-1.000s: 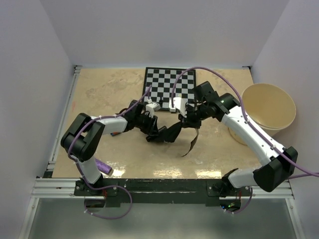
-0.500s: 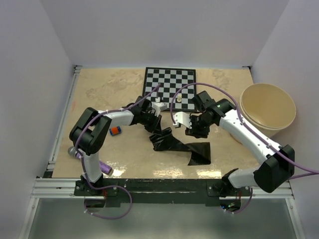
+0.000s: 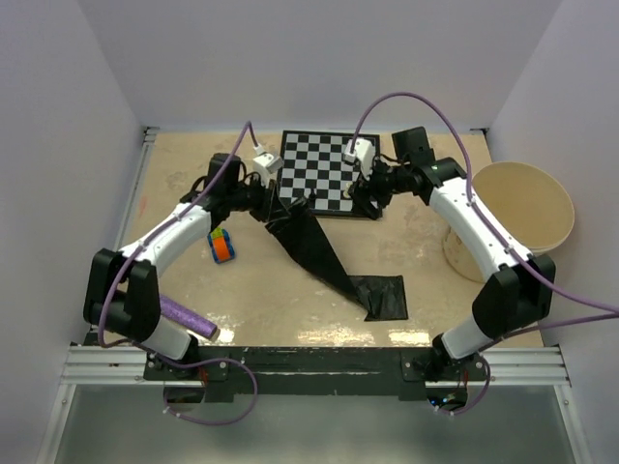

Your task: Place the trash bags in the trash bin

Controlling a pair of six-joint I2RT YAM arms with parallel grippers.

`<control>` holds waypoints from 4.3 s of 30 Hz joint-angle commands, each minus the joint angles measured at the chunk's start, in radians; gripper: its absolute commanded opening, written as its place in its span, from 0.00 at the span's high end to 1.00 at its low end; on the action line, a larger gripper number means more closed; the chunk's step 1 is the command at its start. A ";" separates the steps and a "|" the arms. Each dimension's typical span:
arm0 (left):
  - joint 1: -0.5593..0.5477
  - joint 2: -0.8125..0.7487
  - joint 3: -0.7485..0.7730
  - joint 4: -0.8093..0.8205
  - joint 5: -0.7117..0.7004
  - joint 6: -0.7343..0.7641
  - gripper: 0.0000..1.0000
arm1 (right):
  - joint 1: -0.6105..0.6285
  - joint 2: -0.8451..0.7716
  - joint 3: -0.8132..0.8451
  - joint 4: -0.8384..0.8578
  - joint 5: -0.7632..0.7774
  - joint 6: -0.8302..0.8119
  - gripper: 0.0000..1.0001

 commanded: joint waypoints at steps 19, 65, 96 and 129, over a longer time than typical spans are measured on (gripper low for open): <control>0.026 -0.198 0.224 -0.127 -0.025 0.128 1.00 | 0.097 0.195 0.035 0.619 -0.498 0.420 0.22; 0.008 -0.080 0.393 -0.383 0.144 0.475 0.57 | 0.155 0.273 0.230 0.499 -0.605 0.338 1.00; 0.009 -0.146 0.301 -0.194 0.196 0.159 1.00 | 0.100 0.215 0.133 0.519 -0.518 0.396 0.42; 0.021 -0.164 0.235 -0.032 0.087 -0.094 1.00 | 0.121 0.443 0.458 0.286 -0.429 0.206 1.00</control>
